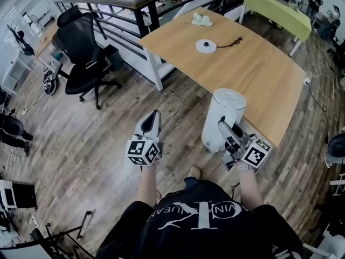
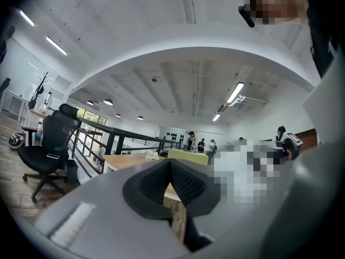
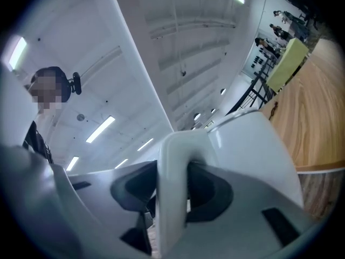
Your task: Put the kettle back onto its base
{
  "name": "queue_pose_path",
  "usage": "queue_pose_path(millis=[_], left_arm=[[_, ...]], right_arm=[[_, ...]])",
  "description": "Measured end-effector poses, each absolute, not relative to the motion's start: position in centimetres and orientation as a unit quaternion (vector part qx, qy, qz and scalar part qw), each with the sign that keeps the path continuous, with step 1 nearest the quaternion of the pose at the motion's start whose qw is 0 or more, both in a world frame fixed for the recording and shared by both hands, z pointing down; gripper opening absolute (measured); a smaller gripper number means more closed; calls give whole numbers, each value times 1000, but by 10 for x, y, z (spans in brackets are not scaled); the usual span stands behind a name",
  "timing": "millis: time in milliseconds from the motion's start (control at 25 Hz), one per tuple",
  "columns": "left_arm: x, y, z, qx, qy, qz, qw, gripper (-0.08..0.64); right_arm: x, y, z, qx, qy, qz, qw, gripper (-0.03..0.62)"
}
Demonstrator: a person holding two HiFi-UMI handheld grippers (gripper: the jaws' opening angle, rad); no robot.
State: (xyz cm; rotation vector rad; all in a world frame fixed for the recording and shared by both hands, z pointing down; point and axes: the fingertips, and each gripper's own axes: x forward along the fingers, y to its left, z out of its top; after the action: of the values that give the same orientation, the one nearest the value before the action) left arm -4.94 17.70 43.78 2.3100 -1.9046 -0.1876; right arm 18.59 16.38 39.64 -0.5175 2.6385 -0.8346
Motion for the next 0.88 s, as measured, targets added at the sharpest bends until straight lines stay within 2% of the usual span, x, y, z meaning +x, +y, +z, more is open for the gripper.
queue_pose_path(millis=[320,880], left_arm=[[-47,90,438,777,-622,-62,77,2],[-41,40,445,799,-594,-65,60,2]], right_arm=[[164,86,389,-169,928,-294,152,163],[156,63,386,-152,932,-278,175,163]])
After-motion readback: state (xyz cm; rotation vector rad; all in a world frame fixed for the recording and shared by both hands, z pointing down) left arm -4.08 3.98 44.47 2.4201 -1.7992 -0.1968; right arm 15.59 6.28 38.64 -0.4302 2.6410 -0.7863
